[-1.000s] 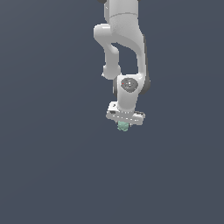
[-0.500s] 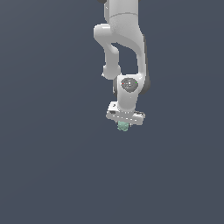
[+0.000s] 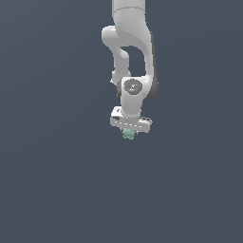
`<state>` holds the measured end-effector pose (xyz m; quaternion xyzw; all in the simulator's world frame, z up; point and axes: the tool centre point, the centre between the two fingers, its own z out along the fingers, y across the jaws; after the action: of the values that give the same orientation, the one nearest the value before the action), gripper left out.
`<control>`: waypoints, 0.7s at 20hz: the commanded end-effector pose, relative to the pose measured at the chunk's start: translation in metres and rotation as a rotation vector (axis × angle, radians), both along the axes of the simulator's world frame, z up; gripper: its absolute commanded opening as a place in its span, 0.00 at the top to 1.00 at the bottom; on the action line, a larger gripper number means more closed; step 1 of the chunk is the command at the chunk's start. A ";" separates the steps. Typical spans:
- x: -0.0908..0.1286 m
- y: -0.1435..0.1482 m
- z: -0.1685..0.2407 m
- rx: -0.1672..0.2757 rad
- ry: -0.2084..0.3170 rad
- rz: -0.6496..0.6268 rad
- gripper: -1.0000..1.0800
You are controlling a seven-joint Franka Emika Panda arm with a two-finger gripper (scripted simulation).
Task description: Pick up the object and move it to a goal position.
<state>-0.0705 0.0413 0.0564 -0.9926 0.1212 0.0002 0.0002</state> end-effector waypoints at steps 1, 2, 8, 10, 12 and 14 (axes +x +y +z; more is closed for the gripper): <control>-0.005 -0.016 0.009 0.000 -0.001 -0.001 1.00; -0.007 -0.024 0.014 0.000 -0.001 -0.001 1.00; -0.025 -0.082 0.048 0.001 -0.001 -0.002 1.00; -0.031 -0.104 0.061 0.002 -0.001 -0.002 1.00; -0.038 -0.126 0.074 0.002 -0.001 -0.002 1.00; -0.044 -0.147 0.086 0.003 -0.001 -0.002 1.00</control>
<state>-0.1091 -0.0896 0.1330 -0.9925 0.1225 -0.0001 0.0011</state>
